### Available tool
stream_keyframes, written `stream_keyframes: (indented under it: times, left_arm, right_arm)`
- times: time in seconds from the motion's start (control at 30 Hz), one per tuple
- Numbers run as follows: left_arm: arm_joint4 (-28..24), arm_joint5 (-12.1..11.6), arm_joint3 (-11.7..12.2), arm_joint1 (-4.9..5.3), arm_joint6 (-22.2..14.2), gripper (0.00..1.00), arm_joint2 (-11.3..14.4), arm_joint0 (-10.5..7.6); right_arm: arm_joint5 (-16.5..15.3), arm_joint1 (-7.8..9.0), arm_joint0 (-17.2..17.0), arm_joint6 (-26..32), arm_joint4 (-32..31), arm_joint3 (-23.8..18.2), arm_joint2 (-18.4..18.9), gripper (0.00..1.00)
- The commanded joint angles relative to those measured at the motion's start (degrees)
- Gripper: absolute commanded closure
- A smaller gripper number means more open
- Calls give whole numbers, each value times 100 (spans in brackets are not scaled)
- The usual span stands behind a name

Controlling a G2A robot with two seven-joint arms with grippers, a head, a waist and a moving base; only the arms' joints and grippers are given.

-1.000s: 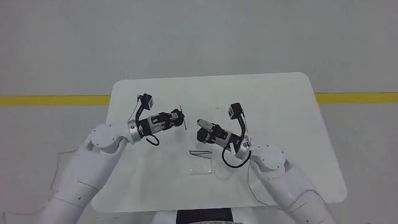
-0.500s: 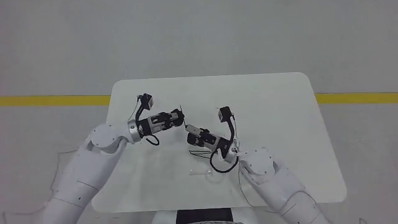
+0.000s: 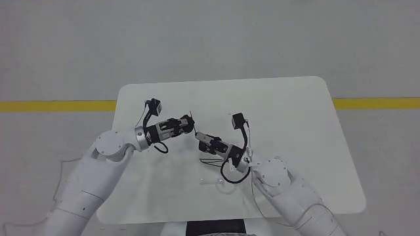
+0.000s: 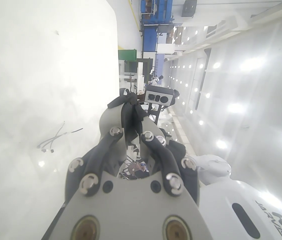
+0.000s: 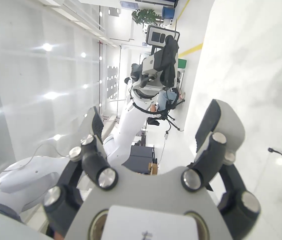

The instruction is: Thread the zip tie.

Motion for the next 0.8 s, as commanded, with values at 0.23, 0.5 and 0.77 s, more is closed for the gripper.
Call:
stream_keyframes:
  times: [0.23,0.5,0.77]
  left_arm:
    - [0,0,0,0,0,100,0,0]
    - [0,0,0,0,0,100,0,0]
    - [0,0,0,0,0,100,0,0]
  right_arm:
    - [-313,-48,24,-153,-66,133,-127,62]
    - [-316,-89,85,-314,-100,282,-187,64]
    - [-342,-103,56,-420,-115,295,-163,67]
